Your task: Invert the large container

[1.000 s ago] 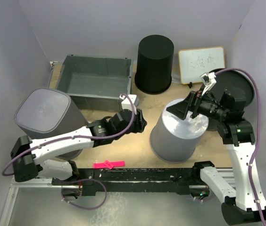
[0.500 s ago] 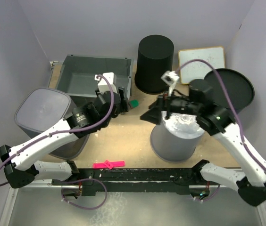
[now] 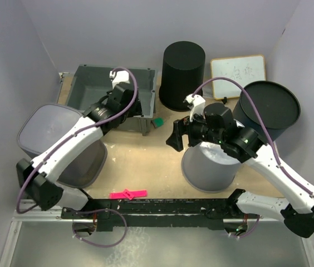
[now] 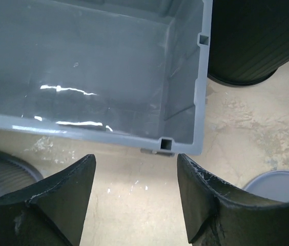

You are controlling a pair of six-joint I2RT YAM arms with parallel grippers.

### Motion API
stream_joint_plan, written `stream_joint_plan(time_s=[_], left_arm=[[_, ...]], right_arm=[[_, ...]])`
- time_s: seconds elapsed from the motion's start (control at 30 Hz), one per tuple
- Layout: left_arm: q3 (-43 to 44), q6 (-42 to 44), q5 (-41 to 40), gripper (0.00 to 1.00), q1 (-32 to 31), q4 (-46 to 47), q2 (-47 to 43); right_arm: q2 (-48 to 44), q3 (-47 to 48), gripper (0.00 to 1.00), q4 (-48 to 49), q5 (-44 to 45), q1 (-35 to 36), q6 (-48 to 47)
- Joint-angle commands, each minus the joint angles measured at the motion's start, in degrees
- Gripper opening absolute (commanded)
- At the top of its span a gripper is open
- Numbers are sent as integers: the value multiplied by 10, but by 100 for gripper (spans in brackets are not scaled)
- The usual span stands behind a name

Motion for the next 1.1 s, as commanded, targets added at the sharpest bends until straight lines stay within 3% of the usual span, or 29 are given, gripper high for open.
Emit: stream_joint_plan(time_s=[0.0, 0.13, 0.27, 0.43, 0.6, 0.8, 1.07], left_arm=[[66, 63, 58, 63, 16, 36, 70], [83, 115, 90, 66, 16, 96, 129], [93, 145, 88, 68, 16, 158, 171], [203, 169, 110, 69, 17, 93, 272], [245, 174, 110, 68, 25, 65, 346], [247, 159, 118, 49, 37, 64, 372], [268, 159, 126, 3, 37, 55, 339]], right_arm=[[-31, -15, 96, -18, 42, 1, -1], [-37, -25, 96, 28, -3, 0, 4], [-34, -20, 96, 41, 9, 1, 7], [-36, -19, 97, 43, 25, 1, 6], [-40, -25, 97, 42, 28, 1, 7], [-39, -28, 98, 41, 31, 0, 9], [-37, -24, 98, 38, 35, 0, 10]])
